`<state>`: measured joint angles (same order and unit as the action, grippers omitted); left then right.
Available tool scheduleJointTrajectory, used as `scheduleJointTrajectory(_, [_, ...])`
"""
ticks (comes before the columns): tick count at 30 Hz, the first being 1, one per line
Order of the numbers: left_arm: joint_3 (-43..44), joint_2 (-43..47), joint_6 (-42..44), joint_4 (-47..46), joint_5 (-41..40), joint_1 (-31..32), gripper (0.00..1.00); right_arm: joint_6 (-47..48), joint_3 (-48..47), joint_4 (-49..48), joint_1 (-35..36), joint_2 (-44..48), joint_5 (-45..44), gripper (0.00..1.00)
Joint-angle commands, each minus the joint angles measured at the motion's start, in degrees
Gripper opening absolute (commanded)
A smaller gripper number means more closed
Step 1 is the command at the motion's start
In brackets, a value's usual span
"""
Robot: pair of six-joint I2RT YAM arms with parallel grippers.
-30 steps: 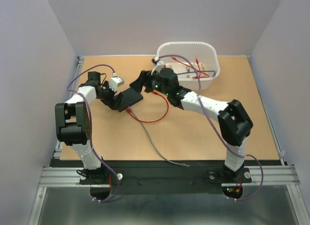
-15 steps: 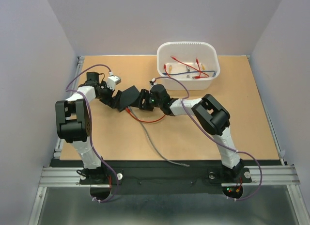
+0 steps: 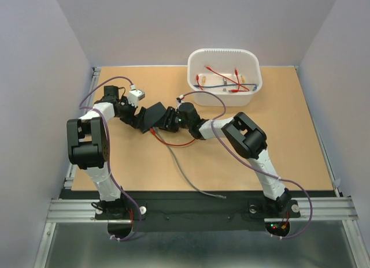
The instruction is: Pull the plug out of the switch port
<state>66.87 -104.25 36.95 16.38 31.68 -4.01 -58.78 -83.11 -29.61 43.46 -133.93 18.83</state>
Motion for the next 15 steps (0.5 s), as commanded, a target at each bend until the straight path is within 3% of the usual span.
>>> scheduleJointTrajectory(1, [0.6,-1.2,0.6,-0.2,-0.5,1.0,0.97,-4.5,0.3,-0.5,0.8,-3.3,1.4,0.49])
scheduleJointTrajectory(10, [0.4,-1.2,0.8,0.0,0.1,1.8,0.97,-7.3,0.7,-3.7,1.3,-5.8,2.1,0.47])
scheduleJointTrajectory(15, [0.4,-1.2,0.9,0.1,-0.2,1.9,0.97,-7.8,3.0,-5.2,1.3,-5.5,1.3,0.41])
